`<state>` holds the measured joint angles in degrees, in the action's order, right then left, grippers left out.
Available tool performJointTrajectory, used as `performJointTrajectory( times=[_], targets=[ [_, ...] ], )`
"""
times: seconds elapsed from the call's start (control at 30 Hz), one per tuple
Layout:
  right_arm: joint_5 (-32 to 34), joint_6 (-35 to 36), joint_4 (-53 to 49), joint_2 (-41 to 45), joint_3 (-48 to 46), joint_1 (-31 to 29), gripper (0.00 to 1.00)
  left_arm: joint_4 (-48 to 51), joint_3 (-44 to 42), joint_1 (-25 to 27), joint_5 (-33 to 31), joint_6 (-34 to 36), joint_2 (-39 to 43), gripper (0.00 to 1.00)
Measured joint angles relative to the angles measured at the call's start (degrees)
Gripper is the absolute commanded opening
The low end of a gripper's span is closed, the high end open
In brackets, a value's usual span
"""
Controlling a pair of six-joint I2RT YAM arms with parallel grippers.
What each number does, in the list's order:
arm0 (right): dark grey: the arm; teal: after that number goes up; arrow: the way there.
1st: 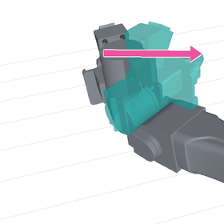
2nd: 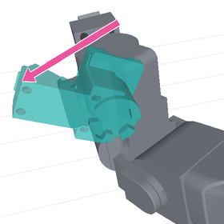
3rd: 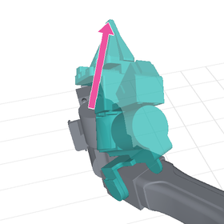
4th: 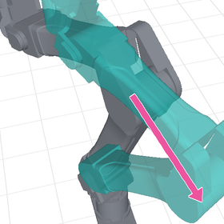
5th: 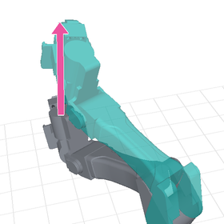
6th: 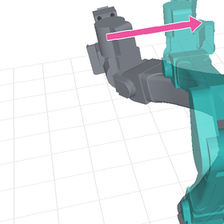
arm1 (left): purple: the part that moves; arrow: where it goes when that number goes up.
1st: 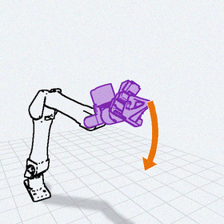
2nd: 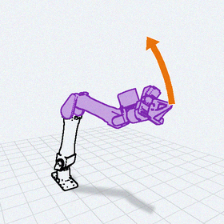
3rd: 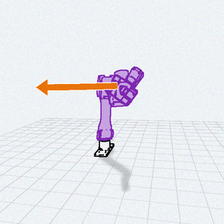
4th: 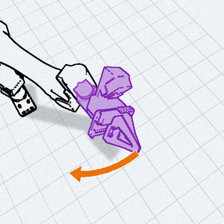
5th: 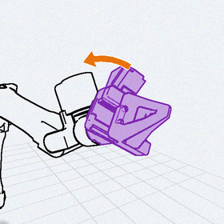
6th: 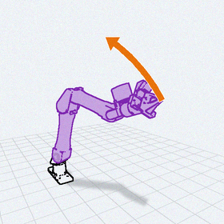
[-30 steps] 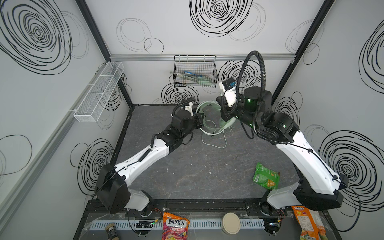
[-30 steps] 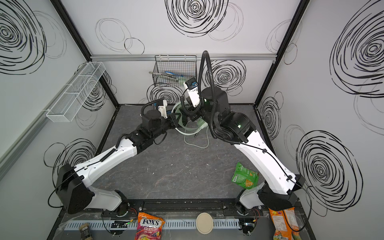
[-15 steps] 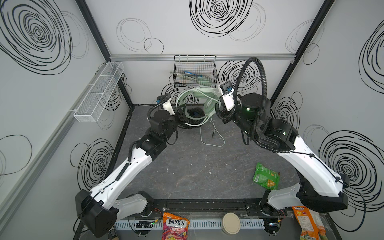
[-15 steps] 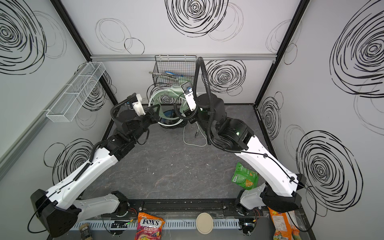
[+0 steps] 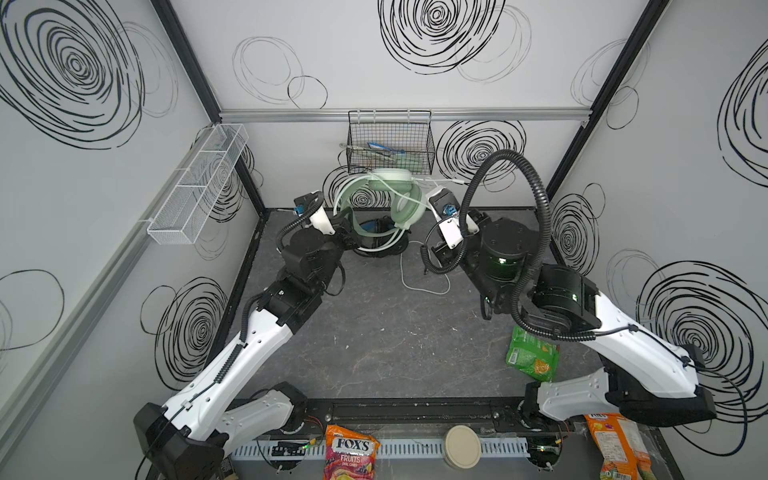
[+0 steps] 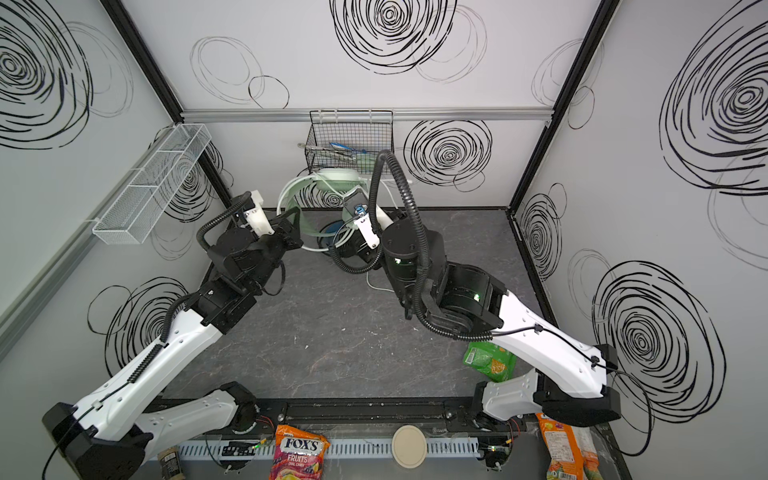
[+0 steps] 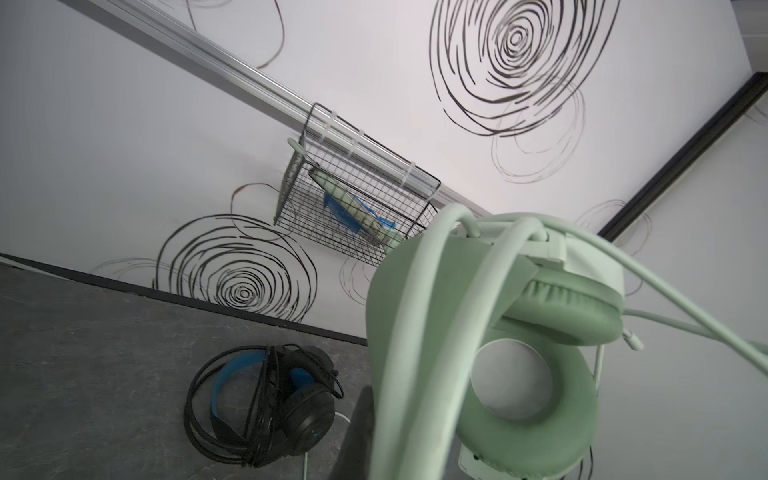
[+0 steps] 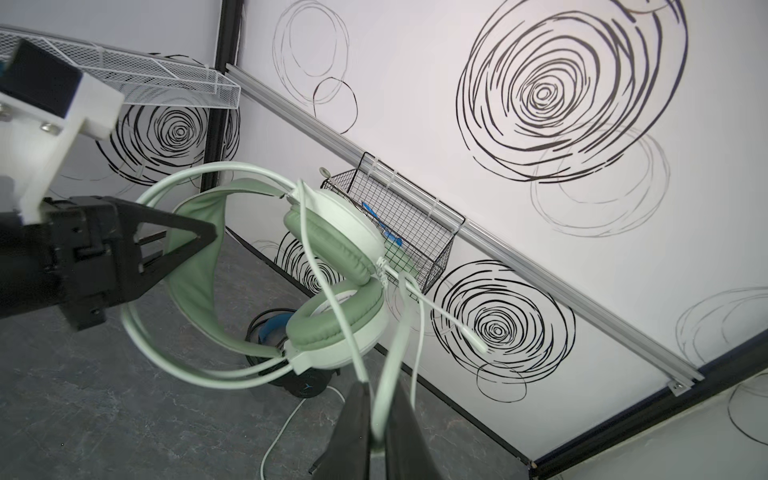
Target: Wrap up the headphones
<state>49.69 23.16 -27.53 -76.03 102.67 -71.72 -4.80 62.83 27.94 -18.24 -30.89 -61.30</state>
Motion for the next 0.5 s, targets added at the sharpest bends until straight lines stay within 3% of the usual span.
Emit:
performJointTrajectory(
  times=[0.2,0.33,0.5],
  targets=[
    [5.3,2.7,3.6,1.6,-1.5,-1.8,0.17,-1.0,4.7,-1.7,-6.8,4.5,-1.1,0.0],
    [7.0,3.1,6.3,3.7,-2.5,-1.6,0.2,-4.1,6.4,-2.0,-7.9,7.2,-1.1,0.0],
    [4.9,0.4,8.0,6.8,-4.8,0.9,0.47,-8.5,6.4,-2.0,-4.9,9.2,-1.1,0.0]
  ],
)
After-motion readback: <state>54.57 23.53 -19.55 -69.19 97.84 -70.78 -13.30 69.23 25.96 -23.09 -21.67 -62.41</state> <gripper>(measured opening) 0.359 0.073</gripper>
